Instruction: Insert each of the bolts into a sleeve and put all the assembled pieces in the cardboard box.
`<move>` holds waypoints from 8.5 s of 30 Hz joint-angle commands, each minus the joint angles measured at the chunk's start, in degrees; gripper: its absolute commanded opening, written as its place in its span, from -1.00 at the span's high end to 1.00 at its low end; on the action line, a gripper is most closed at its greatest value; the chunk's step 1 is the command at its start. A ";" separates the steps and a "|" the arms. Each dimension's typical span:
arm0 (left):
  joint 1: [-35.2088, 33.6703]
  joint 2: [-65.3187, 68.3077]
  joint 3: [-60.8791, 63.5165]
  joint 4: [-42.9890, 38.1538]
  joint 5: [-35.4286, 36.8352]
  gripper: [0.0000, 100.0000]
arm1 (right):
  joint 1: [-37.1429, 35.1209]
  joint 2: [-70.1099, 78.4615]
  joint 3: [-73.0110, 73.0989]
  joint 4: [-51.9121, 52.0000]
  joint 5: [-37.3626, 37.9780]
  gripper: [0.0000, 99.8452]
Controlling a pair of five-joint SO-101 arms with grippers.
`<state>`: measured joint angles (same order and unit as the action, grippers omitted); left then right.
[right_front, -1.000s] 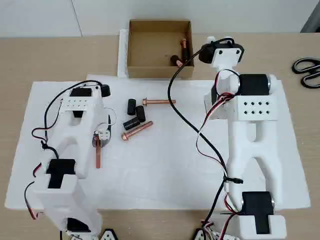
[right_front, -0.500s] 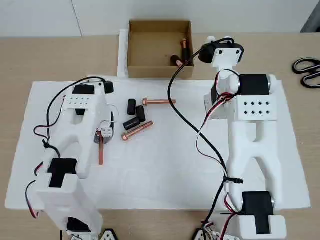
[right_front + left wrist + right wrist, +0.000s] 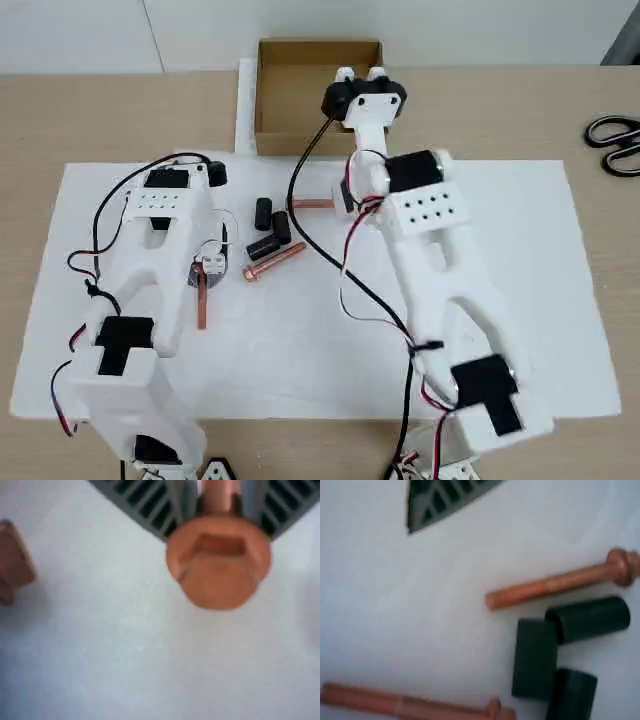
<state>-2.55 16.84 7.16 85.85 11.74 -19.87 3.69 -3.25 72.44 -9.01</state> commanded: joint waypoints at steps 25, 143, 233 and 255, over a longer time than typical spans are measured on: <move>-5.54 -2.20 -2.59 0.35 -1.05 0.99 | -14.46 14.46 0.00 -19.56 -14.59 0.43; -1.41 -2.20 -2.59 0.09 -0.79 0.99 | 4.35 11.74 7.21 1.27 3.69 0.87; 4.04 -42.99 -13.41 14.59 -1.32 0.99 | 1.89 -84.44 52.66 -4.88 14.24 0.99; 26.46 -48.44 -4.79 -3.43 17.32 0.99 | -4.00 -107.65 69.89 -7.25 -5.36 0.99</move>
<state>19.34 -29.49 2.68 86.64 28.00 -23.56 -103.30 66.55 66.73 -11.03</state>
